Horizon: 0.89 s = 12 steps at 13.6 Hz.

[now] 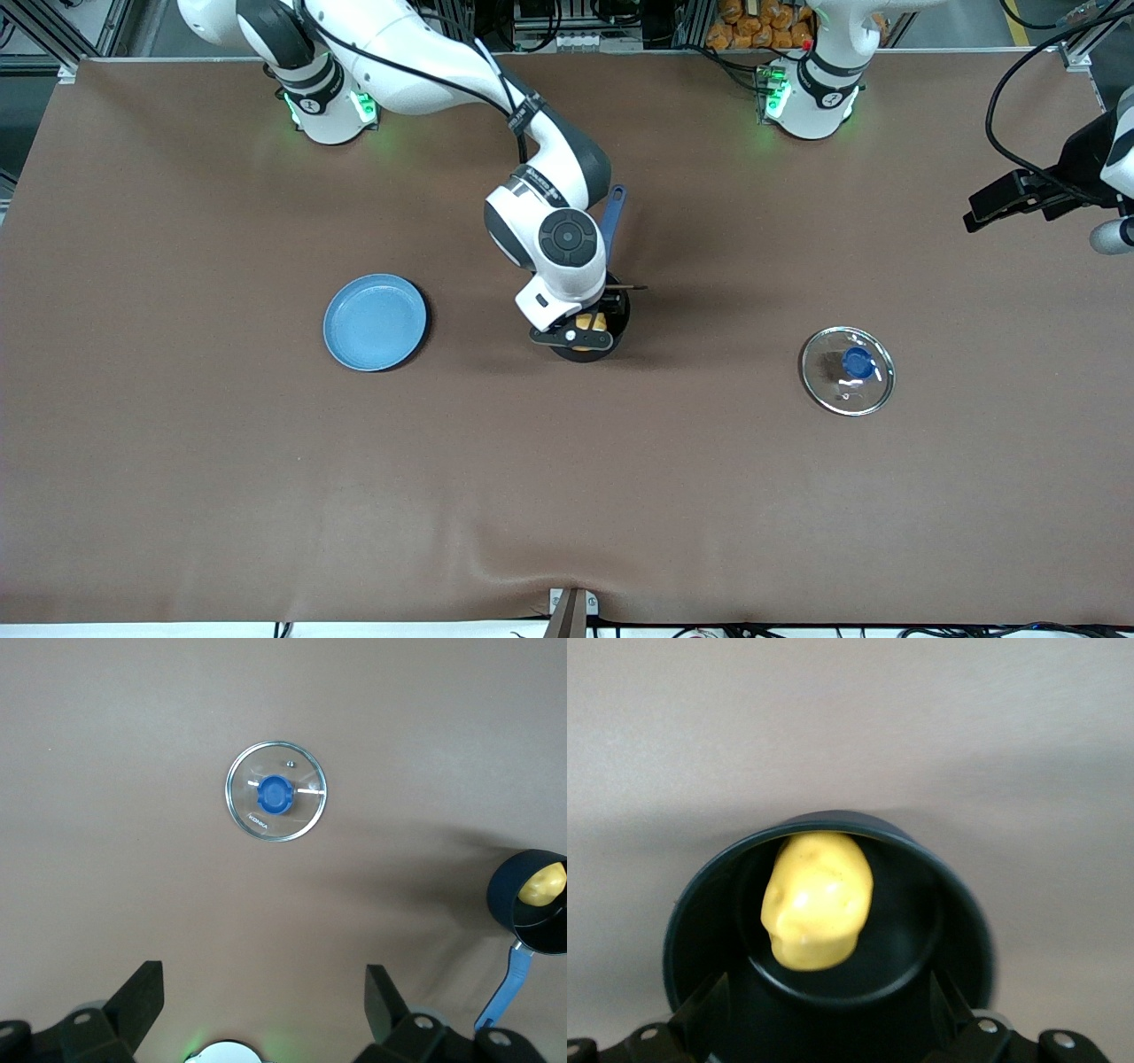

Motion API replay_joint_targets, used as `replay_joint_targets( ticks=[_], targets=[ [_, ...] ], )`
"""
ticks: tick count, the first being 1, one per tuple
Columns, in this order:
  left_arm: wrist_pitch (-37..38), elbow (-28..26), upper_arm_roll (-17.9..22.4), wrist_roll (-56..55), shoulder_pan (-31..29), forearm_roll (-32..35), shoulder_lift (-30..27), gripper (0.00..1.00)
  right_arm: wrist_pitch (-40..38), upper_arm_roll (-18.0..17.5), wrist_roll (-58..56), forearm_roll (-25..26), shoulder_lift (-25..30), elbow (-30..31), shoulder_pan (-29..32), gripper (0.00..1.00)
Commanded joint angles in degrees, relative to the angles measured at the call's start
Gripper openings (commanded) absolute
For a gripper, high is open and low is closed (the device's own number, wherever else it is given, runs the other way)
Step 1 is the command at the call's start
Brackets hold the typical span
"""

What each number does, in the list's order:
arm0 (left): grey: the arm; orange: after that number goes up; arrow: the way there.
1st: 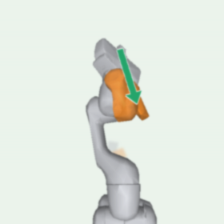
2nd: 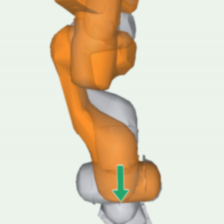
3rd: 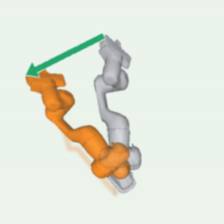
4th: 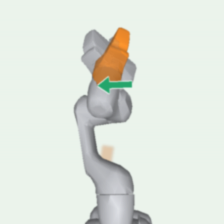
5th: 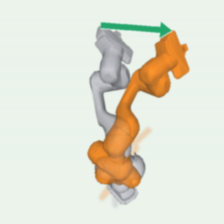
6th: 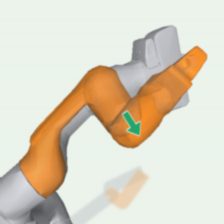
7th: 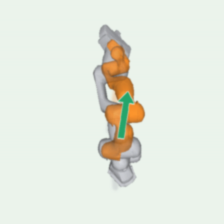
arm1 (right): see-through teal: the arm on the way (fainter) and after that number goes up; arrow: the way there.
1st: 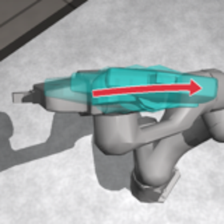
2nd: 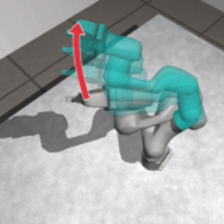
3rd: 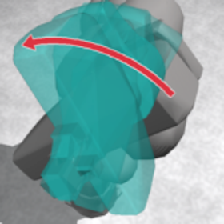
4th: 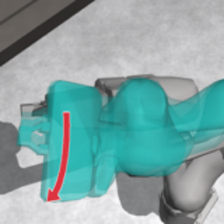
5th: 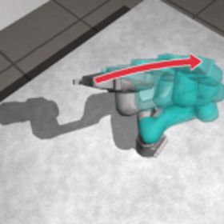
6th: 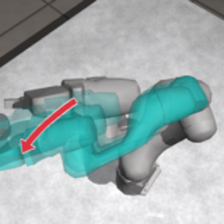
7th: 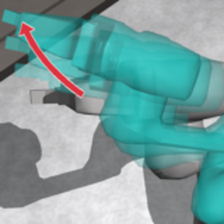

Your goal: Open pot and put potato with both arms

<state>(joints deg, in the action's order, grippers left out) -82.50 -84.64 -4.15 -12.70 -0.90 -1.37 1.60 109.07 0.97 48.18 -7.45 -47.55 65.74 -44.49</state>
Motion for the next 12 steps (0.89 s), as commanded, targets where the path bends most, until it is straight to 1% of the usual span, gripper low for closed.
replay_joint_targets(
  ticks=[1,2,4,7,9,12],
  targets=[
    [-0.6,-0.3,0.1,1.0,-0.2,-1.1,-0.2,1.00,-5.6,-0.7,0.7,0.6,4.0,-2.2,3.8,1.00],
    [-0.7,-0.3,0.1,1.0,-0.2,-1.1,-0.3,1.00,-6.5,-0.7,0.6,0.5,5.9,-2.2,5.2,1.00],
    [-1.3,-0.1,0.0,1.0,-0.2,-1.2,-0.2,1.00,-10.8,-0.5,0.6,0.7,9.0,-2.2,8.6,1.00],
    [-1.7,-0.2,-0.1,1.0,0.1,-1.1,0.2,1.00,-14.0,-1.1,0.3,0.5,15.4,-2.2,15.7,1.00],
    [-1.7,-0.2,-0.2,1.0,0.1,-0.9,0.2,1.00,-15.2,-1.0,0.1,0.6,17.7,-2.2,18.2,1.00],
    [-1.6,0.0,-0.2,1.4,-0.2,-0.9,0.1,1.00,-18.4,-1.8,0.0,0.1,21.5,-2.3,24.5,1.00]
  ],
)
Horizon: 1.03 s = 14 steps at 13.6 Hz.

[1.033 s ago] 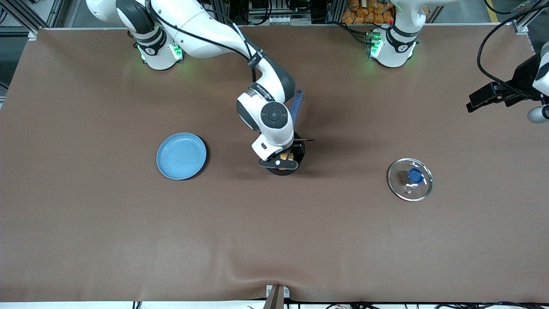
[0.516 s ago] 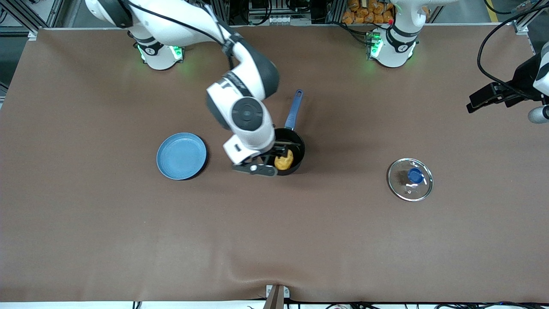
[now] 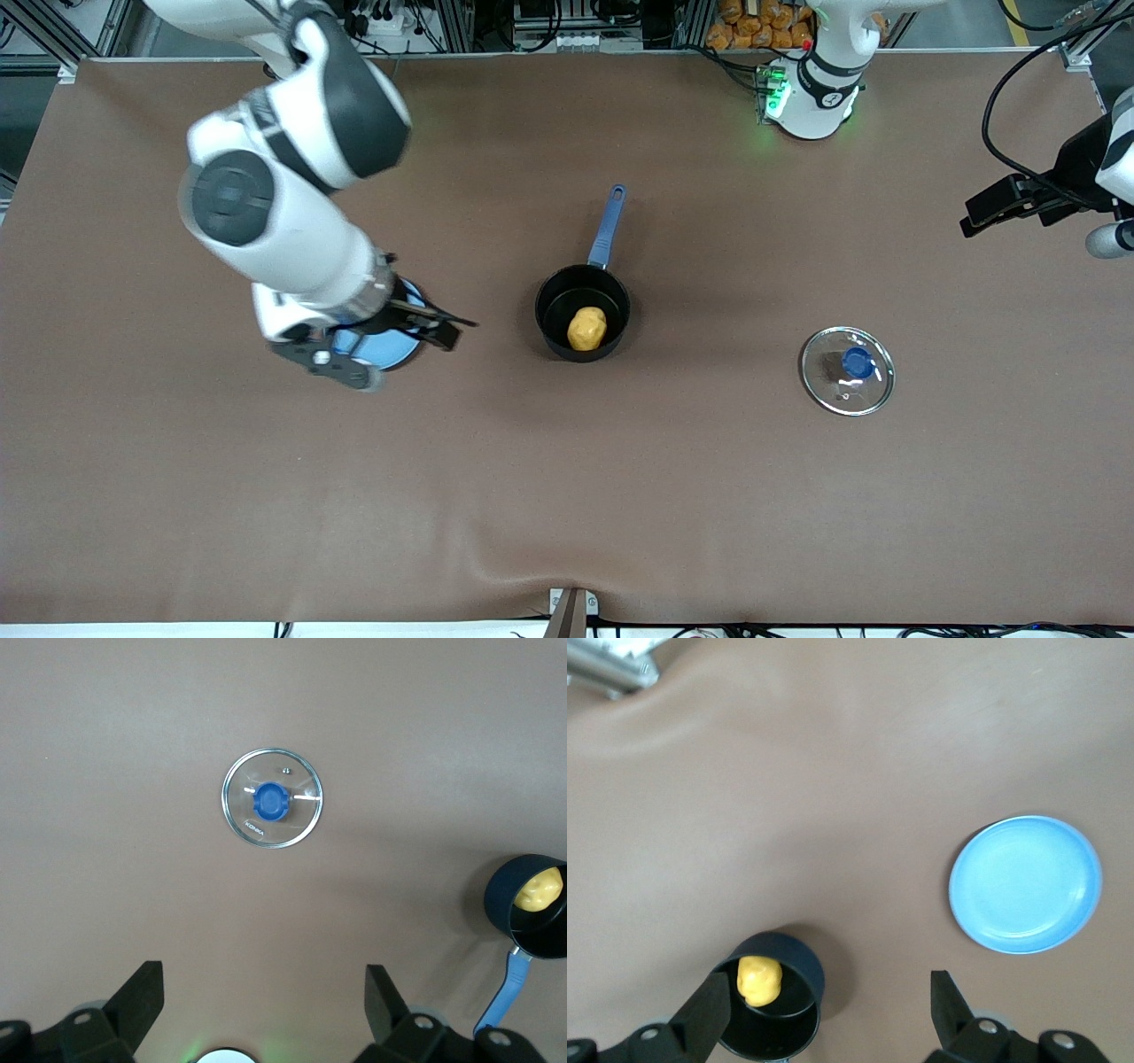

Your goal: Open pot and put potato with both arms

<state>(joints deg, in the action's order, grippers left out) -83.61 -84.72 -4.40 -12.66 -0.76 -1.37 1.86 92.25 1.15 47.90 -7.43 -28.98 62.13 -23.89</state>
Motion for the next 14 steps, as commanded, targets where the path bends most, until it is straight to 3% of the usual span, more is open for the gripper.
replay_joint_targets(
  ticks=[1,3,4,8,11,12,14],
  targets=[
    [-0.4,0.2,0.0,1.3,-0.2,-0.9,-0.2,1.00,-1.9,-4.3,-0.7,-0.7,5.0,1.3,7.7,1.00],
    [0.0,-0.1,0.0,1.2,0.0,-0.9,-0.4,1.00,-2.0,-11.1,-5.3,-1.1,6.6,1.4,16.5,1.00],
    [0.2,-0.1,0.0,1.2,0.0,-0.8,-0.4,1.00,-2.6,-12.0,-8.8,-0.4,6.7,1.4,18.5,1.00],
    [0.2,-0.1,-0.1,1.3,0.1,-0.8,-0.4,1.00,-9.1,-12.6,-22.6,2.6,9.6,0.9,25.8,1.00],
    [0.2,-0.2,-0.1,1.3,0.1,-0.9,-0.5,1.00,-11.9,-11.8,-25.1,4.9,13.5,1.0,25.9,1.00],
    [0.2,-0.2,-0.1,1.8,0.0,-0.9,-0.5,1.00,-12.4,-11.9,-24.3,8.3,16.3,2.1,25.3,1.00],
    [0.2,-0.2,-0.1,1.8,-0.2,-0.9,-0.5,1.00,-9.5,-9.8,-24.9,9.4,22.4,11.9,24.9,1.00]
  ],
)
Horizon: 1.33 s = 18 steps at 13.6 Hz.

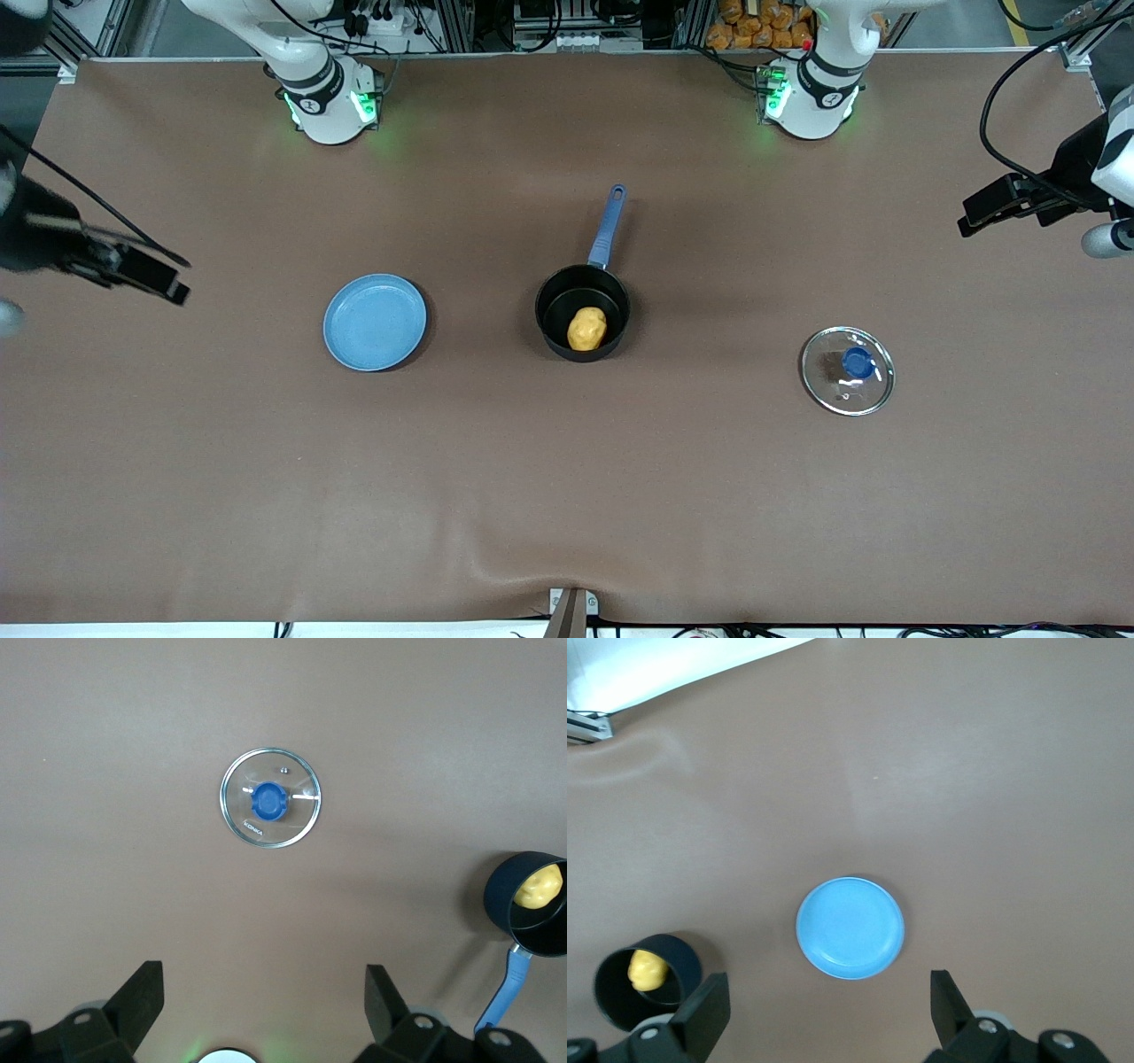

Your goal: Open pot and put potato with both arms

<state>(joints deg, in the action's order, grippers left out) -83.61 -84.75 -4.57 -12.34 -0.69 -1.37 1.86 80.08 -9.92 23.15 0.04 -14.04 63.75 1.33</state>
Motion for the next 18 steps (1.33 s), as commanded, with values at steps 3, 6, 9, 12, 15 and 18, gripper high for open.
replay_joint_targets(
  ticks=[3,6,9,12,15,18],
  targets=[
    [0.2,-0.2,0.1,1.9,-0.4,-0.9,-0.5,1.00,3.1,8.7,-6.9,0.5,13.1,17.0,-2.5,1.00],
    [0.2,-0.3,0.1,1.9,-0.2,-0.9,-0.5,1.00,0.7,11.6,-15.3,0.5,13.6,17.0,-2.2,1.00],
    [0.1,-0.3,0.1,1.9,-0.3,-0.9,-0.2,1.00,0.8,10.9,-15.5,0.5,13.3,16.9,-2.5,1.00],
    [-0.1,-0.3,0.1,2.2,-0.3,-0.9,0.0,1.00,0.8,10.6,-16.0,0.7,14.9,19.1,-2.7,1.00],
    [-0.1,-0.4,0.1,2.2,-0.3,-0.9,0.1,1.00,1.6,9.7,-16.0,0.9,17.8,23.3,-2.6,1.00],
    [-0.3,-0.8,0.1,2.2,-0.3,-1.0,0.1,1.00,3.2,9.4,-16.6,1.1,17.4,21.5,-1.9,1.00]
  ],
)
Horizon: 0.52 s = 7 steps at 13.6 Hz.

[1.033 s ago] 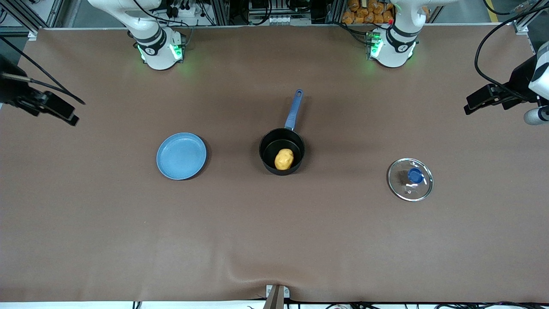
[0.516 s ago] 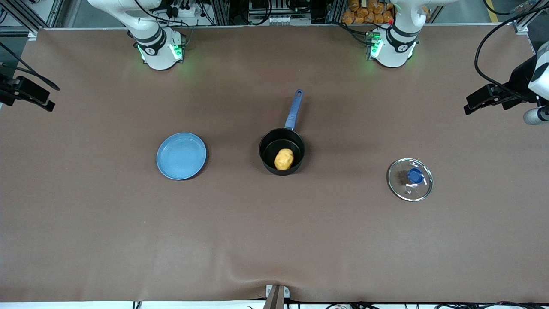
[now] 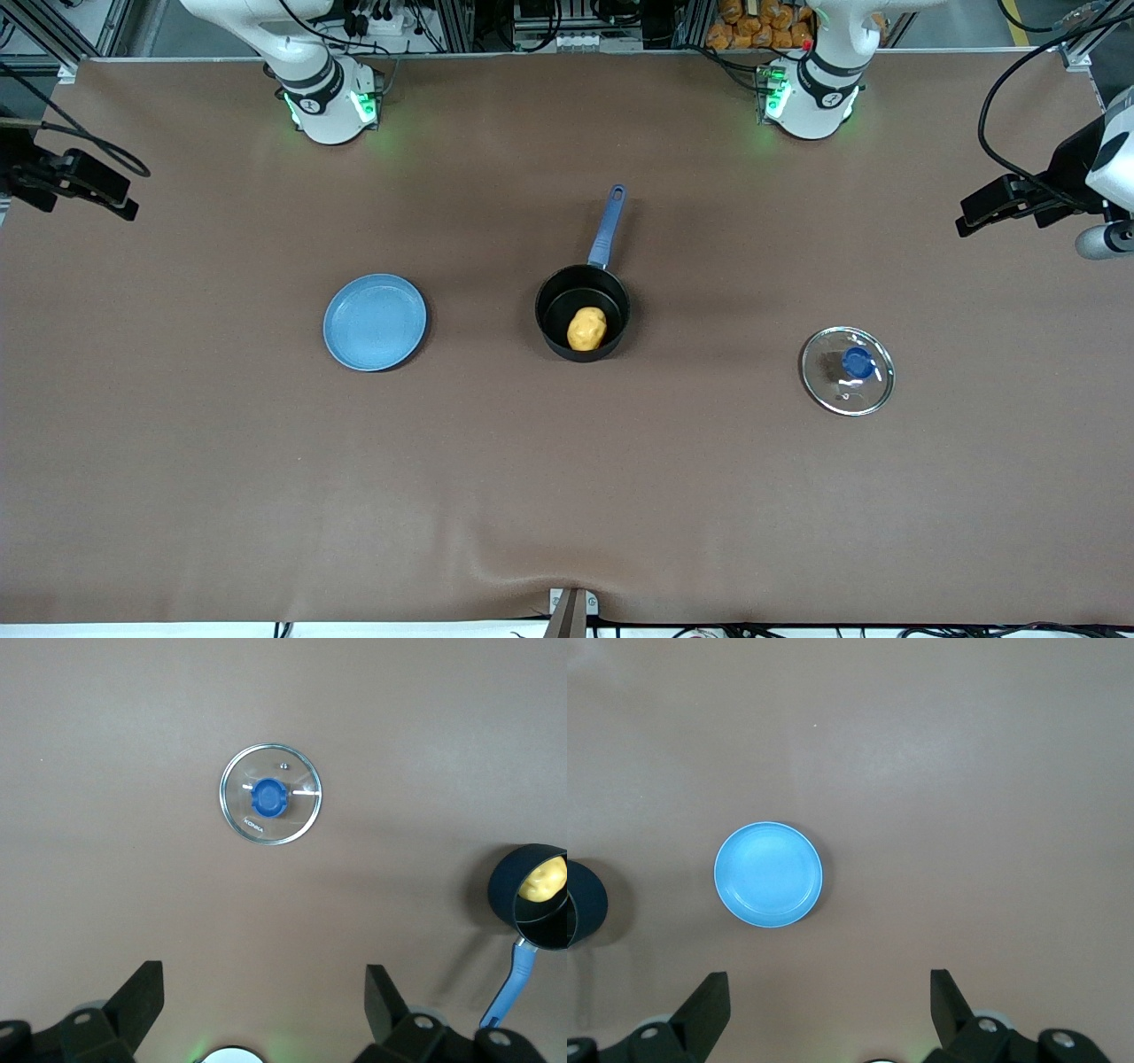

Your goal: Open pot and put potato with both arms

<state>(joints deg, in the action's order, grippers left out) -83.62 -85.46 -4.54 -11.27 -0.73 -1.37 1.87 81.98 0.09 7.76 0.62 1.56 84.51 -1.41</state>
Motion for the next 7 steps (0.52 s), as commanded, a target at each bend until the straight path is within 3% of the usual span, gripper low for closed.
replay_joint_targets(
  ticks=[1,7],
  targets=[
    [-0.4,-0.4,0.1,1.2,-0.2,-1.0,0.1,1.00,0.9,-0.6,-2.7,1.1,0.5,-1.8,0.9,1.00],
    [-0.8,0.7,0.1,0.8,0.2,-0.3,-0.4,1.00,-1.9,-0.4,-3.9,2.5,0.5,-2.2,0.4,1.00]
  ],
)
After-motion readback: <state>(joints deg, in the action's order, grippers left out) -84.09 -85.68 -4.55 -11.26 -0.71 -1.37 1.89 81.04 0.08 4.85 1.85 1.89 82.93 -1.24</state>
